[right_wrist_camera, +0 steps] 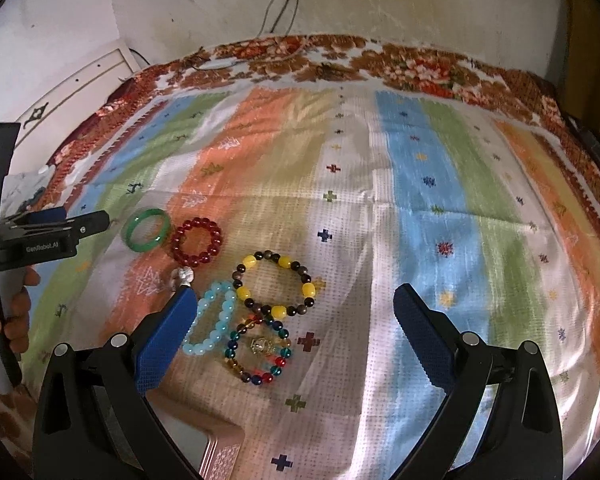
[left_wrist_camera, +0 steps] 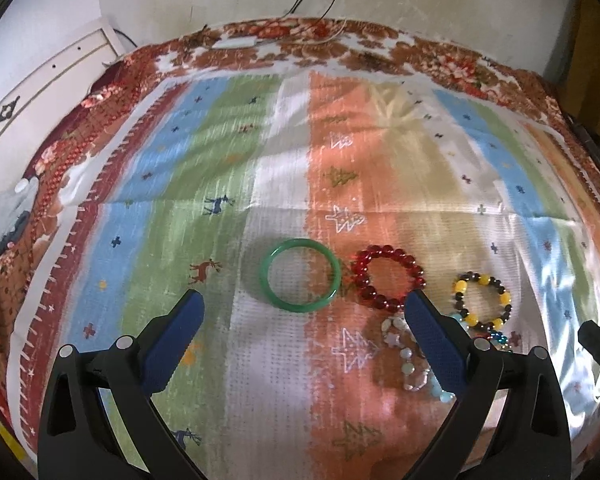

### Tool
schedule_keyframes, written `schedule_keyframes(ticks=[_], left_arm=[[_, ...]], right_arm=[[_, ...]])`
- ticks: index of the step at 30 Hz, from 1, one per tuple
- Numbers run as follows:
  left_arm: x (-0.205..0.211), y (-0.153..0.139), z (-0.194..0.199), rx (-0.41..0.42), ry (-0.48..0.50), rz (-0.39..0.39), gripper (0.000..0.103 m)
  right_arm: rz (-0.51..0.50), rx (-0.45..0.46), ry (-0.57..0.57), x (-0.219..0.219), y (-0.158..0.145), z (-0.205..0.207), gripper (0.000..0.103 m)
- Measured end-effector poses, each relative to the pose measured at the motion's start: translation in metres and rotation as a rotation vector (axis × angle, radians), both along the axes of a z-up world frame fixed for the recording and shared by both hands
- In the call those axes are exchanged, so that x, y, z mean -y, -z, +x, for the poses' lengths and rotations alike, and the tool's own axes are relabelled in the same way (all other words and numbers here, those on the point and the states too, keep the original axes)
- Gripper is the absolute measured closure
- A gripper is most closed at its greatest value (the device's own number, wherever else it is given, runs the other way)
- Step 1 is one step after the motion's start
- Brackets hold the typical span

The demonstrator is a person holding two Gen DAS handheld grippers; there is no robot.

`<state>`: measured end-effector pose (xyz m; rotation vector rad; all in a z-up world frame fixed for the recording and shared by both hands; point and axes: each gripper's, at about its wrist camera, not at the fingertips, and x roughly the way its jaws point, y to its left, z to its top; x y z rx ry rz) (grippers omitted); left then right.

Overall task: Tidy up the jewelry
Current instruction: 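Reach the left tool to the green jade bangle and close on it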

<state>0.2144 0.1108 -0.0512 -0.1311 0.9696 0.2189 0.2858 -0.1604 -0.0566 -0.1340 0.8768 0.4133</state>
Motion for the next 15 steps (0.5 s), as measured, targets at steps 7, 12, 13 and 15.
schedule_keyframes(ticks=[7,12,13,15], left_arm=[[-0.010,0.014,0.015,-0.047,-0.011,-0.020,0.006],[-0.023,0.027,0.028,-0.093,-0.043,-0.049,0.006],[-0.026,0.030,0.030,-0.102,-0.049,-0.058,0.006],[-0.030,0.036,0.034,-0.119,-0.063,-0.066,0.006]], right_arm=[[-0.003,-0.093,0.002,-0.004,0.017,0.021,0.004],[-0.027,-0.145,0.017,-0.006,0.030,0.038,0.004],[-0.033,-0.153,0.018,-0.007,0.032,0.040,0.004],[-0.040,-0.173,0.019,-0.008,0.037,0.045,0.004]])
